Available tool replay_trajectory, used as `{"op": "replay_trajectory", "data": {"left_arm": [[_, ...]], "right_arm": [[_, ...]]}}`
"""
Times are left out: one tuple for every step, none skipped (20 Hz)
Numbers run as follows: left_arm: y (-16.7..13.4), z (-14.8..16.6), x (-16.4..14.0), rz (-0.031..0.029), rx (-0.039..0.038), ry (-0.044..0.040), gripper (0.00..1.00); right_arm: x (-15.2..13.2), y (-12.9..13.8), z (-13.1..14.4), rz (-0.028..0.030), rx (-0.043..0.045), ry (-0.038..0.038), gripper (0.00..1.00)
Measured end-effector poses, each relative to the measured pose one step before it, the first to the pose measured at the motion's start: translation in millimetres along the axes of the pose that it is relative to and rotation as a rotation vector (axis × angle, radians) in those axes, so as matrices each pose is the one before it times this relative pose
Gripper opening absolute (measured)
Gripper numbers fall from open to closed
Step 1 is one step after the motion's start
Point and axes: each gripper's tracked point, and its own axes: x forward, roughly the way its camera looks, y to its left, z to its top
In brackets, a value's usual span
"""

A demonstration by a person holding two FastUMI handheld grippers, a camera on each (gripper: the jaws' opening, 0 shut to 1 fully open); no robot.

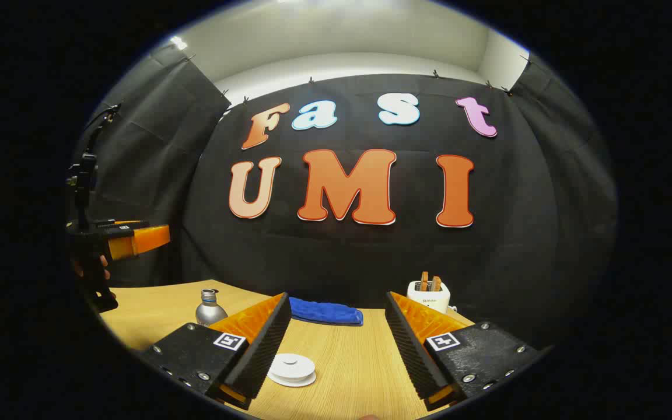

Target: Open the teacup lid with one hand, grasp the water bottle and pour water into the teacup with the other hand; after pouring, place the water bottle on the coaster and then close the teacup lid.

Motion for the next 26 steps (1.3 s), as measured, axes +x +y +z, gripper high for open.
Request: {"op": "replay_trajectory", "data": {"left_arm": [[0.52, -1.93, -1.13, 0.00092, 0.00043, 0.00002, 1.00], [1.20, -0.66, -0.01, -0.00039, -0.00226, 0.00170, 1.00], [0.02, -1.70, -1.04, -0.00213, -0.00549, 0.00194, 1.00], [1.07, -1.34, -0.42, 0.00183, -0.00835, 0.00007, 1.00], [-2.61, -4.15, 0.31, -0.01002, -0.00782, 0.00942, 1.00], [-2.72, -5.04, -0.18, -0.01074, -0.00147, 0.01269, 1.00], [1.87, -5.49, 0.16, -0.00061, 0.00544, 0.01400, 1.00], [1.19, -3.55, -0.56, 0.00232, 0.00350, 0.00437, 1.00], [-0.18, -2.24, -0.08, -0.00025, 0.00402, 0.00663, 0.94], [1.56, -2.64, -0.73, 0.00337, 0.00225, 0.00397, 0.97], [-0.12, -1.31, -0.65, -0.00023, -0.00074, -0.00006, 0.94], [-2.16, -2.62, -0.76, -0.00453, -0.00107, 0.00362, 1.00], [-3.37, -2.70, -0.30, -0.00844, 0.00247, -0.00041, 0.94], [-2.38, -2.28, -0.56, -0.00357, 0.00632, 0.00219, 0.97], [-1.31, -4.62, -1.51, -0.00384, 0.00782, 0.00540, 1.00], [-3.00, -2.83, -1.12, -0.00393, 0.00758, 0.00540, 1.00], [-1.34, -2.92, -1.33, -0.00177, 0.00183, 0.00460, 1.00], [-3.71, -2.79, -0.53, -0.00761, 0.00050, 0.00604, 0.94], [-2.92, -3.77, -0.24, -0.00737, -0.00429, 0.00394, 0.95], [-3.72, -4.55, -0.26, -0.00919, -0.00333, 0.01076, 0.96], [-3.17, -5.34, 0.75, -0.00847, -0.00656, 0.00871, 0.97], [-4.79, -5.19, -0.01, -0.01481, -0.00808, 0.01461, 0.98], [-3.43, -6.71, 0.02, -0.01331, -0.01150, 0.01289, 1.00], [-2.75, -5.96, 0.64, -0.00930, -0.00689, 0.01175, 0.97], [-1.08, -7.25, 0.65, -0.00378, -0.00328, 0.01359, 0.97], [-0.95, -5.61, 1.26, -0.00477, -0.00130, 0.01105, 0.97]], "right_arm": [[0.88, 0.59, -1.70, 0.00296, 0.00262, 0.00421, 0.97], [1.02, 0.19, -1.81, 0.00339, 0.00254, 0.00587, 0.97], [1.42, -1.42, -3.01, 0.00195, 0.00103, 0.00390, 0.96], [1.01, -0.42, -1.06, 0.00066, -0.00169, 0.00314, 0.97], [-0.18, 0.71, -2.38, 0.00233, -0.00178, 0.00583, 0.97], [0.64, 0.41, -3.71, 0.00241, -0.00065, 0.00854, 0.97], [0.39, 0.63, -1.47, 0.00488, -0.00207, 0.00572, 0.97], [0.74, 0.07, -1.37, 0.00195, -0.00229, 0.00504, 0.97], [-0.52, -0.10, -0.84, 0.00155, -0.00037, 0.00113, 0.97], [0.71, 0.64, -0.29, 0.00175, 0.00141, 0.00019, 0.97], [-0.45, 1.75, -1.84, 0.00632, 0.00217, 0.00156, 0.97], [-0.04, 2.02, -2.80, 0.00858, 0.00177, 0.00306, 0.96], [-0.23, 2.31, -4.04, 0.00524, 0.00155, 0.00597, 0.96], [0.29, 1.96, -2.69, 0.00384, 0.00151, 0.00525, 0.97], [0.49, 1.72, -2.43, 0.00215, 0.00157, 0.00743, 0.97], [1.91, 2.95, -2.87, 0.00639, 0.00399, 0.00594, 0.97], [0.85, 2.73, -1.89, 0.00784, 0.00387, 0.00598, 0.96], [2.98, 2.95, -4.01, 0.00933, 0.00118, 0.00595, 0.96], [1.40, 1.64, -2.48, 0.00362, 0.00069, 0.00748, 0.96], [2.98, 0.40, -4.33, 0.00269, -0.00070, 0.00917, 0.95], [1.61, 1.88, -2.81, 0.00540, 0.00027, 0.00702, 0.95], [2.14, 2.80, -4.34, 0.00660, 0.00065, 0.01042, 0.95], [2.67, 3.17, -3.95, 0.01070, 0.00145, 0.00922, 0.95], [4.50, 3.23, -5.98, 0.00874, -0.00041, 0.01572, 0.95], [3.76, 2.90, -5.97, 0.01433, 0.00074, 0.01533, 0.94], [4.11, 4.99, -8.40, 0.02297, 0.00920, 0.02412, 0.94]]}}
